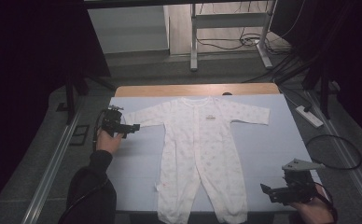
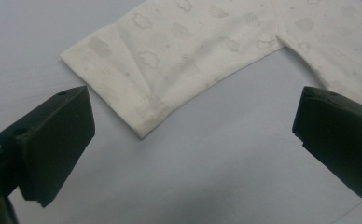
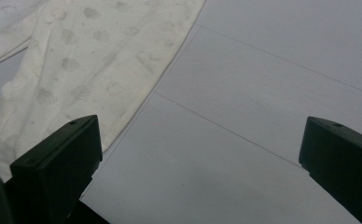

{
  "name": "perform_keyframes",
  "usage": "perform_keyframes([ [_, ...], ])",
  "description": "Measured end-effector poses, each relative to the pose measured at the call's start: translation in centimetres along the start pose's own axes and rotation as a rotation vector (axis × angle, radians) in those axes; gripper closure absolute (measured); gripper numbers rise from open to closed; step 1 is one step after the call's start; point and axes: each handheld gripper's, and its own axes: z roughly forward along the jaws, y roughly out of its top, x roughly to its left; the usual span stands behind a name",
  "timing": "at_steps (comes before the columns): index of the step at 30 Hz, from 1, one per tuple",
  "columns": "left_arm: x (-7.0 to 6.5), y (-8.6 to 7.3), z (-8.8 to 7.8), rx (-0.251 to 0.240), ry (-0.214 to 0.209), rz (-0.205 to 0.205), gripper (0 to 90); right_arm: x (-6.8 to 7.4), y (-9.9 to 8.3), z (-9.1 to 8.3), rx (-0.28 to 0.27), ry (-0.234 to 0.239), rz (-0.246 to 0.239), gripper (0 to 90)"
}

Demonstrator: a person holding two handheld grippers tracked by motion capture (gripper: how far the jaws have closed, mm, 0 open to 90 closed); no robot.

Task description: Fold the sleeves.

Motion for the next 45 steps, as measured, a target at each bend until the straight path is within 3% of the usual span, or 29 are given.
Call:
perform_keyframes([
  [28, 1.9, 2.0, 1.8, 0.006, 0.019, -0.025, 0.0, 0.0, 0.0, 0.0, 0.001, 0.000, 0.000, 0.0],
  [45, 3.4, 2.8, 2.7, 0.017, 0.072, -0.035, 0.0, 0.0, 0.0, 0.1, 0.003, -0.001, 0.002, 0.0],
])
